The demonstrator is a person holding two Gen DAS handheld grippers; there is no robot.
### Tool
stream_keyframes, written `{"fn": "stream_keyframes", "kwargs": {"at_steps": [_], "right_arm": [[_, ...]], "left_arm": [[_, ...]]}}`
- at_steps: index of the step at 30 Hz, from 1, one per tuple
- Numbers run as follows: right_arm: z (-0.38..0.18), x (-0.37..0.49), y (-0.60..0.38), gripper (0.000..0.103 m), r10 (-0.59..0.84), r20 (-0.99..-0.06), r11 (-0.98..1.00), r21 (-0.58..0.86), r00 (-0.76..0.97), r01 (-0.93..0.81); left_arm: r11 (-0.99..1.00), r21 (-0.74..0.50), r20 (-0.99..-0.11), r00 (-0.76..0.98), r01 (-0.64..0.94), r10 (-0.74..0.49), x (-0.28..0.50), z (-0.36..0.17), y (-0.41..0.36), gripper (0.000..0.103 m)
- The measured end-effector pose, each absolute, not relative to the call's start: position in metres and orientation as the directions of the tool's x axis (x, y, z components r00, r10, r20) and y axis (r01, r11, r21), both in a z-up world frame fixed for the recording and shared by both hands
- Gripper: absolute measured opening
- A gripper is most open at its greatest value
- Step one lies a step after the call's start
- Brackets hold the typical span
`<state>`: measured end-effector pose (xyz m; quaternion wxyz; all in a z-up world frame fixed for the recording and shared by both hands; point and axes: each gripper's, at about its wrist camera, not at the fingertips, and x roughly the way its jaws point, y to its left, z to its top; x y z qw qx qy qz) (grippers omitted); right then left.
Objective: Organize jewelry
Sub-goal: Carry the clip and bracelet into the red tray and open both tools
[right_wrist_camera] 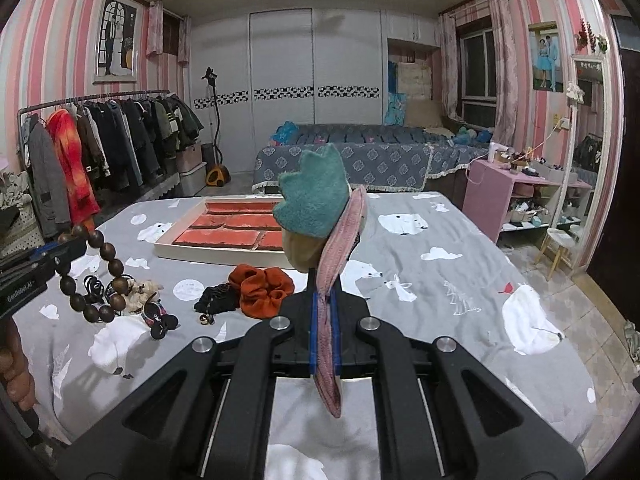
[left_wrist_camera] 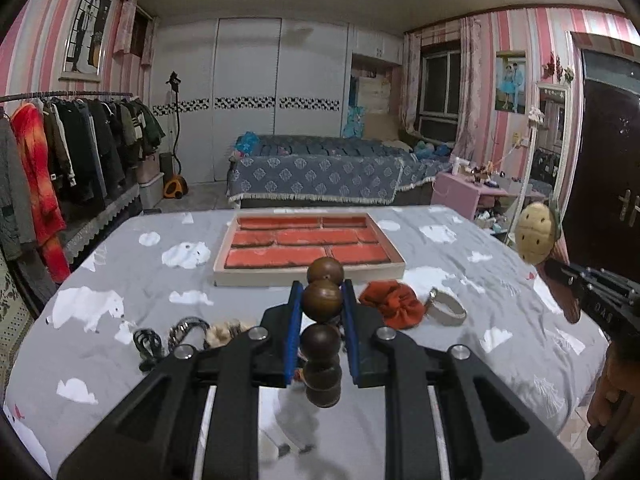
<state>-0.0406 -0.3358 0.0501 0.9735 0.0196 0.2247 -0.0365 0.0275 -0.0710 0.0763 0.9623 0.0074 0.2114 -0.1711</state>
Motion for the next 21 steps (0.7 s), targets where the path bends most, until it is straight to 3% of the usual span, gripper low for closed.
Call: {"fn": "stream_keyframes", "kwargs": {"at_steps": [11,17,21], "right_arm": [[0.076,-0.016,-0.325,0.006,-0.068,-0.372,0.998,-0.018,0.926,0.066],[0.086,0.004,-0.332,0.006,-0.05,-0.305,0.997,0.037,0.951,0.064],[0.087,0.02,-0.325,0.006,-0.054,-0.312,0.997,0.027,0.949,0.066]], "left_arm": [[0.953,-0.044,-0.331,0.896,0.299,-0.296,0.069,0.092,-0.062,0.02],[0.948,-0.045,-0.324,0.893,0.315,-0.312,0.116,0.096,-0.072,0.02],[0.942,-0.041,-0.28,0.901,0.334,-0.331,0.129,0.109,-0.078,0.02]]}}
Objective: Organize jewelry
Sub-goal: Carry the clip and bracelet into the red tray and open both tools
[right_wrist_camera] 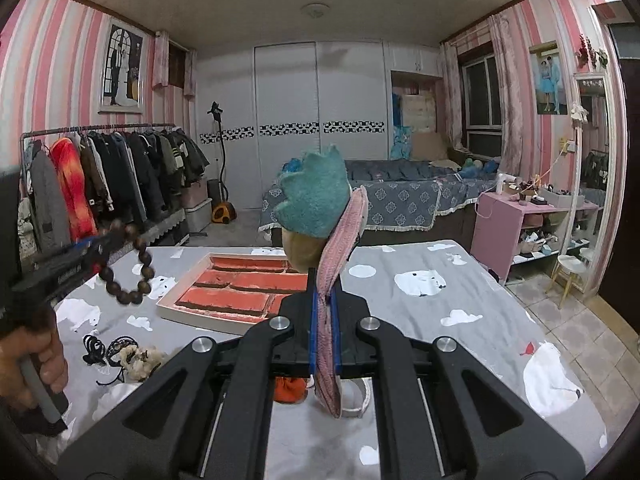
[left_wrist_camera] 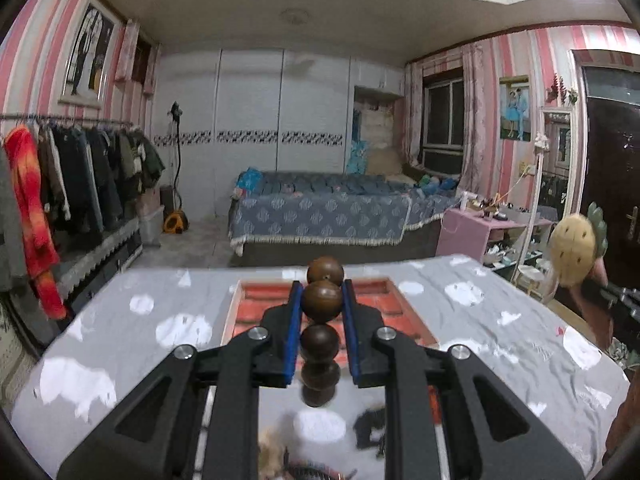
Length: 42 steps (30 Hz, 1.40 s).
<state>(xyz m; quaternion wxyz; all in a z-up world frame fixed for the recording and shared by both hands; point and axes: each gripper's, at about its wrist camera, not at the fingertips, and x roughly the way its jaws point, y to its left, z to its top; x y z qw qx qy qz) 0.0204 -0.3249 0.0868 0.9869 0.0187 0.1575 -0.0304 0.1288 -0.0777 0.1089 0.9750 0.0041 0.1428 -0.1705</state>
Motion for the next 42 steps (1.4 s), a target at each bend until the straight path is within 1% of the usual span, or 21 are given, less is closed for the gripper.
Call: {"fn": "stream_keyframes", "kwargs": {"at_steps": [5,8,13,16,19,20,21,22,23,28,30,33,35,37,39,42], "right_arm": [[0.088,0.037,-0.316,0.006,-0.023,-0.33,0.999,0.038,0.944,0.037],[0.088,0.052,-0.312,0.006,-0.039,-0.344,0.999,0.017,0.938,0.048],[0.092,0.079,-0.312,0.006,-0.038,-0.361,0.998,0.03,0.932,0.053],[0.093,0.1,-0.312,0.006,-0.012,-0.363,0.999,0.035,0.932,0.027],[0.09,0.125,-0.308,0.006,0.008,-0.389,1.0,0.013,0.921,-0.004],[0.089,0.135,-0.307,0.006,0.014,-0.399,1.0,0.004,0.917,-0.014],[0.088,0.146,-0.306,0.006,0.013,-0.412,1.0,-0.005,0.911,-0.017],[0.085,0.158,-0.305,0.006,0.019,-0.427,1.0,-0.007,0.904,-0.024],[0.083,0.165,-0.304,0.006,0.026,-0.435,1.0,-0.004,0.9,-0.031],[0.062,0.22,-0.302,0.007,0.065,-0.51,0.998,0.055,0.858,-0.043],[0.053,0.235,-0.301,0.007,0.066,-0.54,0.998,0.053,0.839,-0.045],[0.029,0.262,-0.302,0.007,0.073,-0.613,0.997,0.057,0.787,-0.048],[0.008,0.28,-0.306,0.007,0.06,-0.693,0.998,0.044,0.718,-0.041],[-0.011,0.288,-0.31,0.007,0.059,-0.74,0.998,0.045,0.67,-0.038],[-0.027,0.294,-0.314,0.007,0.042,-0.779,0.999,0.029,0.626,-0.03],[-0.046,0.299,-0.317,0.01,0.04,-0.805,0.999,0.028,0.592,-0.029]], "left_arm": [[0.94,-0.033,-0.258,0.906,0.34,-0.337,0.156,0.119,-0.079,0.02],[0.942,-0.03,-0.278,0.902,0.334,-0.329,0.177,0.119,-0.078,0.02],[0.951,0.028,-0.297,0.911,0.309,-0.287,0.196,0.11,-0.081,0.02],[0.953,0.035,-0.323,0.906,0.301,-0.274,0.209,0.101,-0.079,0.02],[0.962,0.026,-0.364,0.899,0.272,-0.244,0.234,0.09,-0.073,0.02],[0.965,0.015,-0.394,0.889,0.262,-0.235,0.247,0.084,-0.069,0.02],[0.967,0.0,-0.414,0.881,0.253,-0.231,0.256,0.08,-0.065,0.02],[0.969,0.003,-0.426,0.877,0.249,-0.224,0.262,0.077,-0.063,0.02],[0.966,0.02,-0.458,0.861,0.259,-0.222,0.272,0.071,-0.064,0.02],[0.964,-0.001,-0.513,0.827,0.266,-0.228,0.298,0.049,-0.06,0.02],[0.962,-0.012,-0.547,0.804,0.272,-0.234,0.311,0.036,-0.064,0.02],[0.952,-0.045,-0.587,0.763,0.302,-0.27,0.327,0.022,-0.075,0.02],[0.944,-0.053,-0.623,0.728,0.327,-0.287,0.34,0.013,-0.087,0.02],[0.945,-0.053,-0.654,0.704,0.322,-0.277,0.349,0.002,-0.097,0.02],[0.947,-0.045,-0.678,0.686,0.319,-0.263,0.354,-0.006,-0.102,0.02],[0.949,-0.024,-0.705,0.668,0.314,-0.238,0.36,-0.015,-0.109,0.02]]}}
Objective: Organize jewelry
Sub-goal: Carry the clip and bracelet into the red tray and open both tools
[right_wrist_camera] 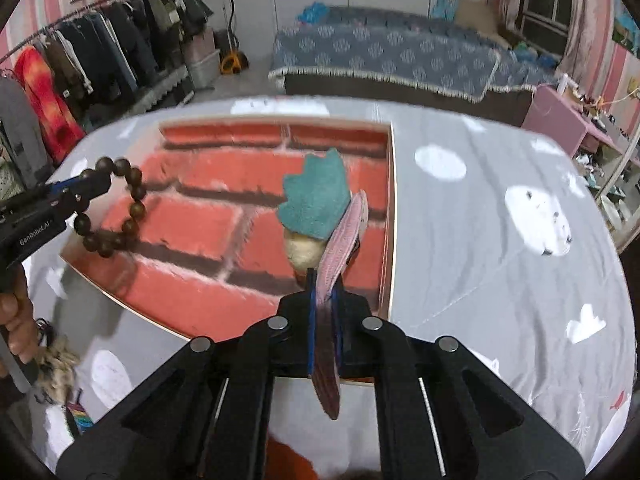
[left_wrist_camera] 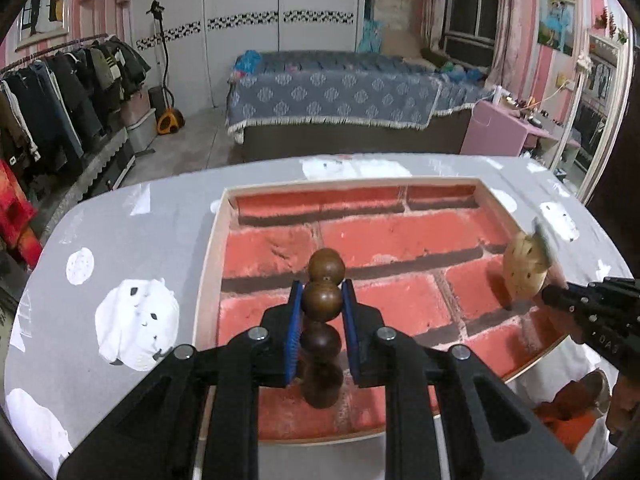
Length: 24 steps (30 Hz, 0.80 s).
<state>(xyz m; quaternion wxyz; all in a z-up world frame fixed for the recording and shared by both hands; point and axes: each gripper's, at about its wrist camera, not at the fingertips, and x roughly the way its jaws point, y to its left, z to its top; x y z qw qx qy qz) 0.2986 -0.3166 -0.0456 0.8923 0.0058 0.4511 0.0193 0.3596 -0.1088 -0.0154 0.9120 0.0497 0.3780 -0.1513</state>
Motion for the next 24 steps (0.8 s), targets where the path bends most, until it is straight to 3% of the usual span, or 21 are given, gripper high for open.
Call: {"fn": "stream_keyframes", "kwargs": {"at_steps": [5,6,7,8,9,13,18,24], "right_arm": [[-0.059,0.307,-0.317,0.017,0.027,-0.827,1.0,0.021,0.562,-0.017],[-0.06,0.307,-0.316,0.027,0.016,-0.825,1.0,0.014,0.564,-0.008],[-0.06,0.307,-0.317,0.04,0.001,-0.82,1.0,0.005,0.572,0.006],[-0.06,0.306,-0.318,0.045,-0.001,-0.816,1.0,0.004,0.579,0.007],[-0.057,0.304,-0.317,0.052,0.0,-0.809,1.0,0.005,0.588,0.007],[-0.043,0.285,-0.313,0.067,-0.013,-0.779,1.0,-0.014,0.627,0.003],[-0.016,0.244,-0.318,0.069,-0.036,-0.724,0.999,-0.052,0.688,-0.003],[0.025,0.182,-0.338,0.07,-0.07,-0.631,0.998,-0.034,0.773,0.062]], "left_arm": [[0.947,-0.011,-0.716,0.659,0.32,-0.231,0.362,-0.022,-0.115,0.021],[0.947,-0.019,-0.712,0.661,0.321,-0.238,0.362,-0.022,-0.116,0.023],[0.947,-0.025,-0.706,0.665,0.321,-0.244,0.362,-0.023,-0.116,0.031],[0.95,-0.012,-0.701,0.675,0.311,-0.23,0.36,-0.023,-0.116,0.054],[0.953,-0.011,-0.695,0.683,0.302,-0.224,0.358,-0.023,-0.115,0.067],[0.959,-0.017,-0.692,0.689,0.284,-0.216,0.356,-0.022,-0.113,0.068],[0.962,-0.012,-0.664,0.718,0.272,-0.211,0.337,-0.008,-0.111,0.068],[0.943,0.113,-0.578,0.793,0.311,-0.192,0.268,0.018,-0.111,0.069]]}}
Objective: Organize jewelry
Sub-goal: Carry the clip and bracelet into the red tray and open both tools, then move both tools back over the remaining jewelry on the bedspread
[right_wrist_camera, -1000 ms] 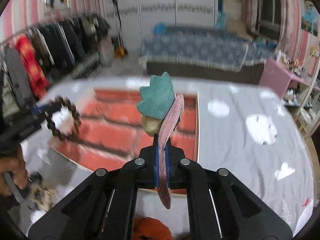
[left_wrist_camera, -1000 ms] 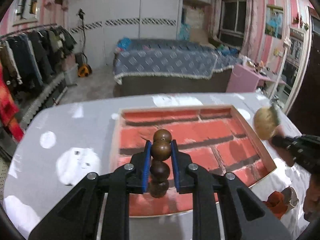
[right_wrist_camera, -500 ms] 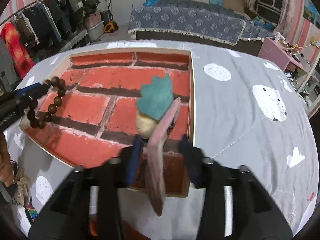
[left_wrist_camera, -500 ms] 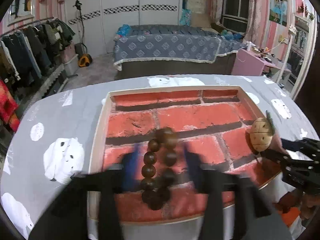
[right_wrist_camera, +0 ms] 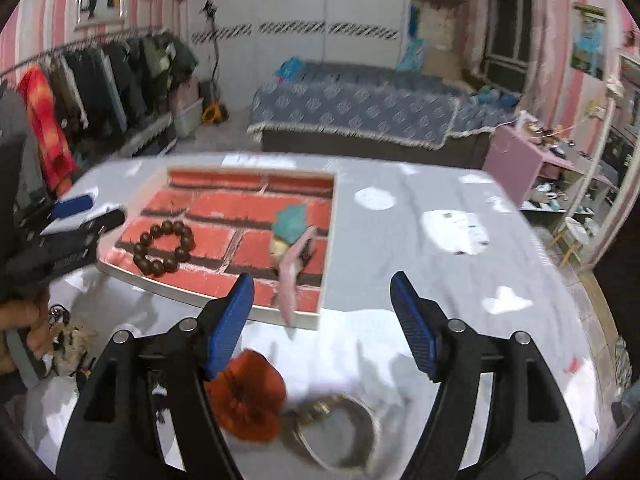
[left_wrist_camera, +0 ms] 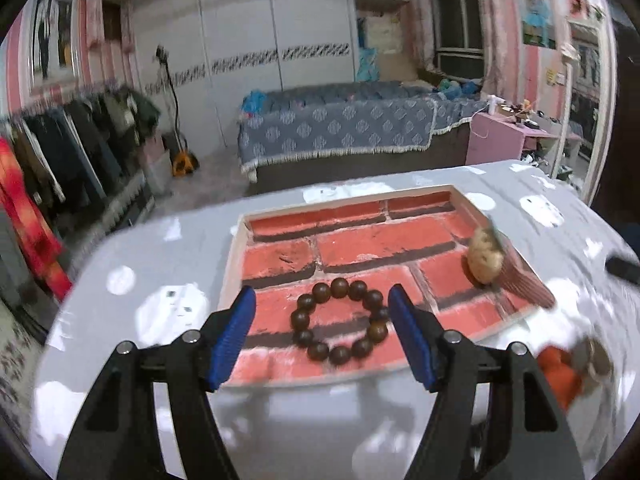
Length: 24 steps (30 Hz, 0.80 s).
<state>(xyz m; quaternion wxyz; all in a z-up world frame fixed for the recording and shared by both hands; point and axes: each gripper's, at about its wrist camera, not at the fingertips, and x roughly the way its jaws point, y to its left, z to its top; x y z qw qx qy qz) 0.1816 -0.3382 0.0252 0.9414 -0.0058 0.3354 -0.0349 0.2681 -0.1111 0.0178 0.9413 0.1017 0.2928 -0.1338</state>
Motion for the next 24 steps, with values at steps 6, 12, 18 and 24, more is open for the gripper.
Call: {"fn": "stream_keyframes", "kwargs": {"at_steps": [6,12,18,24], "right_arm": [[0.038,0.12,-0.339,0.071,-0.071,-0.581,0.997,-0.022,0.811,0.072],[0.037,0.055,-0.329,0.072,-0.03,-0.542,0.999,0.015,0.84,0.045],[0.028,0.008,-0.319,0.073,-0.007,-0.509,0.999,0.042,0.861,0.033],[0.014,-0.031,-0.309,0.074,0.0,-0.49,0.999,0.041,0.872,0.023]], "left_arm": [[0.961,0.085,-0.523,0.833,0.263,-0.181,0.193,0.033,-0.078,0.075],[0.967,0.145,-0.478,0.87,0.211,-0.118,0.128,0.036,-0.059,0.075],[0.977,0.119,-0.449,0.887,0.179,-0.108,0.083,0.035,-0.045,0.075],[0.982,0.092,-0.425,0.898,0.164,-0.11,0.046,0.028,-0.042,0.075]]}}
